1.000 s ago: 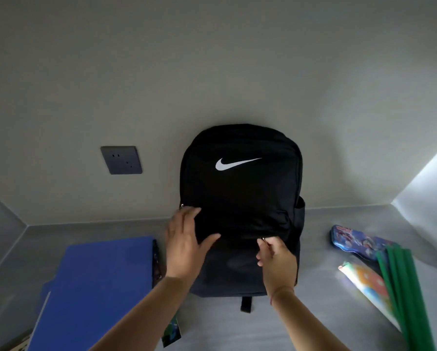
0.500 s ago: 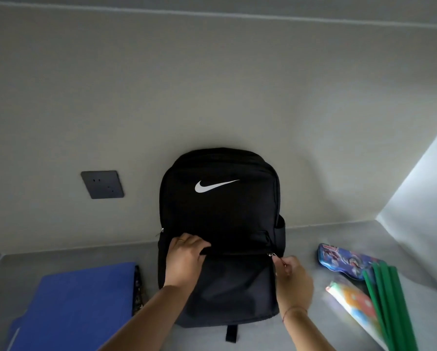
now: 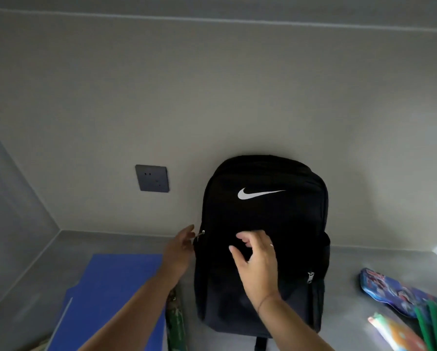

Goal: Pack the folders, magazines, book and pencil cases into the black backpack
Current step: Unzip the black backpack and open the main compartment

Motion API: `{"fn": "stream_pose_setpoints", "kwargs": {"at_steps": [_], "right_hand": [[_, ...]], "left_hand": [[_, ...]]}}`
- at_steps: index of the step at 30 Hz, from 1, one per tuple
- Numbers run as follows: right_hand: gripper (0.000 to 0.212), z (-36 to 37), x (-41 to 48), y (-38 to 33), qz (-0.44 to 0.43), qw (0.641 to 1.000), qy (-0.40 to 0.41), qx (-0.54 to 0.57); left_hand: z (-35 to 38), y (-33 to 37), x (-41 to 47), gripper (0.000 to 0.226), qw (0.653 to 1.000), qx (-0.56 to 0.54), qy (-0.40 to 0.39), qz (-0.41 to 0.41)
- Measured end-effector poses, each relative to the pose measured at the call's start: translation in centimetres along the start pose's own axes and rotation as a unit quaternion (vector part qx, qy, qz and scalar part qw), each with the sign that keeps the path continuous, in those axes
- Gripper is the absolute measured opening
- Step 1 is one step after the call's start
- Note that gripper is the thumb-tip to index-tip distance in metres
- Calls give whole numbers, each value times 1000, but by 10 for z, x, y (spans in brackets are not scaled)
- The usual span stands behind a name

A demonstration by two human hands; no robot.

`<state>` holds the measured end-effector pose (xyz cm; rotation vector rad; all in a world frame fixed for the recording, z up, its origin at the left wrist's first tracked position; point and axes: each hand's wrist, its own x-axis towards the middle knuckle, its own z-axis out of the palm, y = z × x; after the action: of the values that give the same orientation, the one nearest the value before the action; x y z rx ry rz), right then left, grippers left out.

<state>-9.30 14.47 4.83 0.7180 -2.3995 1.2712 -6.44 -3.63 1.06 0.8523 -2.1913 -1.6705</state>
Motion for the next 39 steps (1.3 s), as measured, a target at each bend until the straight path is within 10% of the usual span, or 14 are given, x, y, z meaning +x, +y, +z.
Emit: {"fn": "stream_pose_setpoints", "kwargs": {"at_steps": [9, 15, 21, 39], "right_hand": [[34, 52, 20, -21, -47, 992, -106, -57], [20, 64, 27, -27, -104, 987, -86, -84], [5, 62, 32, -22, -45, 994, -82, -53], [2, -1, 96, -40, -29, 997, 65, 40]], "left_hand": [[-14, 0, 2, 20, 983, 62, 53, 166], [-26, 17, -9, 5, 849, 250, 143, 444], [-15, 2, -23, 43, 976, 16, 25, 215], [10, 4, -17, 15, 982, 98, 40, 159]]}}
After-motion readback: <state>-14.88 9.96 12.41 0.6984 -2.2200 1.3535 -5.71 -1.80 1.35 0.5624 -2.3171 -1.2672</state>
